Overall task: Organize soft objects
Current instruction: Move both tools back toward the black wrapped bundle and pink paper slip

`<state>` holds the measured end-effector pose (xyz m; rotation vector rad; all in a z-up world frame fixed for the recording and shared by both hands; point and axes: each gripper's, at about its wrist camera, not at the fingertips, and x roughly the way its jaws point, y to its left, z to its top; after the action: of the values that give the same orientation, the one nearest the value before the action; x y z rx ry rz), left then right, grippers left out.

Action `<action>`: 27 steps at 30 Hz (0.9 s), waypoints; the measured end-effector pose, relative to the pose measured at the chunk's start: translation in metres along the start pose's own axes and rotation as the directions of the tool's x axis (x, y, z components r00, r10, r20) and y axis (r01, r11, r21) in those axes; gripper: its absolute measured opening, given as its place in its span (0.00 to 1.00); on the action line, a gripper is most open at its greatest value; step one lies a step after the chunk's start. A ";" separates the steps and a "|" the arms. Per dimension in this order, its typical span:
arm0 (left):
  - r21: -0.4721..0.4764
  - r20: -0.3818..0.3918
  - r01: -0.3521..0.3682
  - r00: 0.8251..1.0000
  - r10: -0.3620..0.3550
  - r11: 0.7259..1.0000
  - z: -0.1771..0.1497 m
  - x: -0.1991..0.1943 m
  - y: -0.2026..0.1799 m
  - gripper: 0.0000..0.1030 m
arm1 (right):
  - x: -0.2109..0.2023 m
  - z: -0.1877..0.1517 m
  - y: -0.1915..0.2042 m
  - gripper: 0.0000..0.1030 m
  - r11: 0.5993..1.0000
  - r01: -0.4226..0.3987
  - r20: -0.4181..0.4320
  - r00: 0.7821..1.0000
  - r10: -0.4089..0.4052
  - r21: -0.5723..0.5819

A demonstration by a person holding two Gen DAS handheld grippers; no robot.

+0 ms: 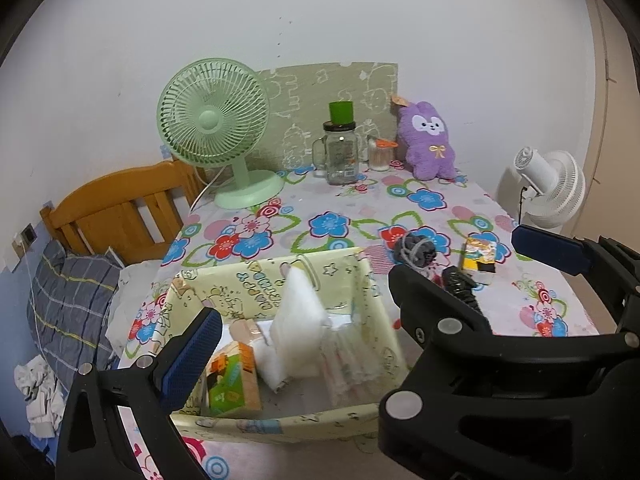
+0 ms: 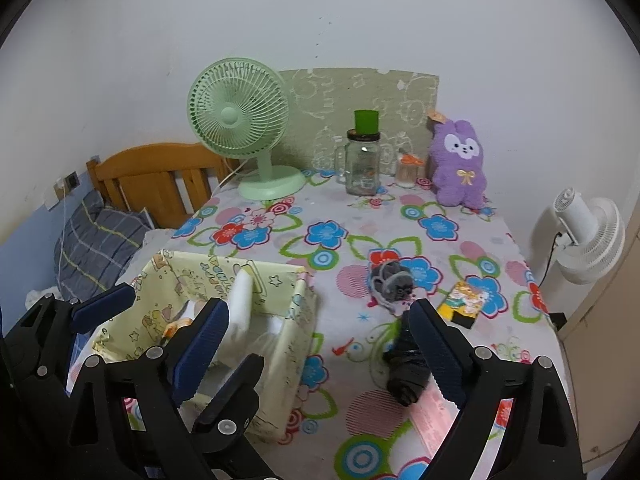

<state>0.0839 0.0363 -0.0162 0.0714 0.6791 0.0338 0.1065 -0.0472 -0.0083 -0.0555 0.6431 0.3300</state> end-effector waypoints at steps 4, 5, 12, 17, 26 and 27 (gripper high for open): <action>0.002 0.011 0.014 1.000 -0.014 1.000 -0.001 -0.006 -0.011 1.00 | -0.010 -0.003 -0.009 0.91 1.000 0.013 0.012 1.000 -0.013 0.004; 0.001 0.012 0.018 1.000 -0.018 1.000 -0.001 -0.007 -0.013 1.00 | -0.012 -0.004 -0.011 0.91 1.000 0.017 0.013 1.000 -0.017 0.005; 0.021 0.027 0.057 0.998 -0.058 0.998 -0.003 -0.013 -0.036 1.00 | -0.028 -0.013 -0.033 0.91 1.000 0.019 0.024 1.000 -0.020 0.014; 0.049 0.031 0.093 0.995 -0.094 0.994 -0.004 -0.018 -0.056 0.98 | -0.036 -0.019 -0.047 0.91 0.999 0.024 0.032 0.999 -0.025 0.027; 0.051 0.019 0.127 0.992 -0.128 0.991 -0.008 -0.022 -0.084 0.95 | -0.051 -0.029 -0.070 0.91 0.998 0.066 0.057 0.996 -0.067 0.022; 0.053 0.019 0.129 0.991 -0.130 0.990 -0.008 -0.022 -0.087 0.95 | -0.052 -0.031 -0.074 0.91 0.997 0.068 0.056 0.996 -0.070 0.025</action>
<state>0.0622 -0.0515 -0.0154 0.0766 0.6609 -0.1094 0.0735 -0.1368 -0.0061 -0.0461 0.5870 0.2566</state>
